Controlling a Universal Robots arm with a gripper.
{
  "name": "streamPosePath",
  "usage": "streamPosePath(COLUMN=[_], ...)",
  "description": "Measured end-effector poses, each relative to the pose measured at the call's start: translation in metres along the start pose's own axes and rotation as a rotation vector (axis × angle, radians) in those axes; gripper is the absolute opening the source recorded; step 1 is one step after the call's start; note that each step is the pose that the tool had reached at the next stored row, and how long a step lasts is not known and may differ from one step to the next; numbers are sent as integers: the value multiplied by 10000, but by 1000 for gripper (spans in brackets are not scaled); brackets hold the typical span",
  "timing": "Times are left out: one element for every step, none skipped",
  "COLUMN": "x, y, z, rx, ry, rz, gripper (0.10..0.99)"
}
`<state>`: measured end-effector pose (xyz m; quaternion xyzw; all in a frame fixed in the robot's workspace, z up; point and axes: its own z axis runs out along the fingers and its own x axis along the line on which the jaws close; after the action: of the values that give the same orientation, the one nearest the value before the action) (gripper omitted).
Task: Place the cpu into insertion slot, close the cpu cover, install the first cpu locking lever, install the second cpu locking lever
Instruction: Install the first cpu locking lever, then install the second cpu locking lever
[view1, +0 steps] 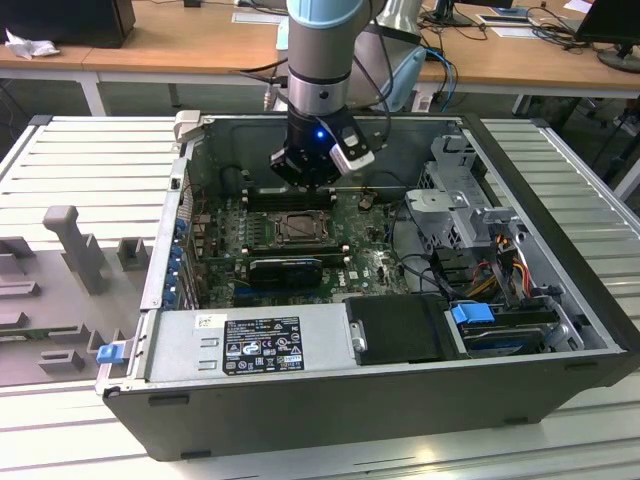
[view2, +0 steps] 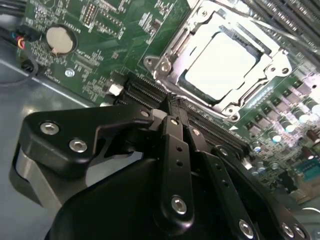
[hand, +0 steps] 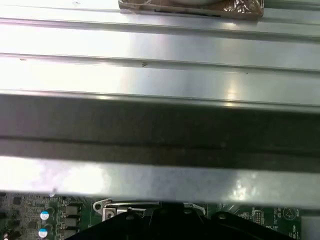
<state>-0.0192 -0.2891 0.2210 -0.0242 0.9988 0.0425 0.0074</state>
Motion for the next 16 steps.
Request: streamPosePath(x=[0,1,1,2,2,2,3,3,3,3,4,5,5,5,4,4], y=[-14,-23,-33,-46,-51,-57,-61,-64,-67,-73,-99,-111,-109,-108,-108,-111], z=[-1,-2,-3,-4,-4,-5,-5,-5,-6,-6,-8,-16,-32,-44,-53,-56], rx=[0,0,0,0,-1,-1,-1,-1,0,1,0,3,0,1,1,-2], ry=[-1,0,0,0,-1,-1,-1,-1,-1,0,-1,1,0,0,-1,-2], rz=[0,-1,0,-1,-1,0,1,0,0,-1,0,1,1,1,0,-2], gripper=[106,106,106,106,106,106,106,106,106,106,106,106,106,106,106,106])
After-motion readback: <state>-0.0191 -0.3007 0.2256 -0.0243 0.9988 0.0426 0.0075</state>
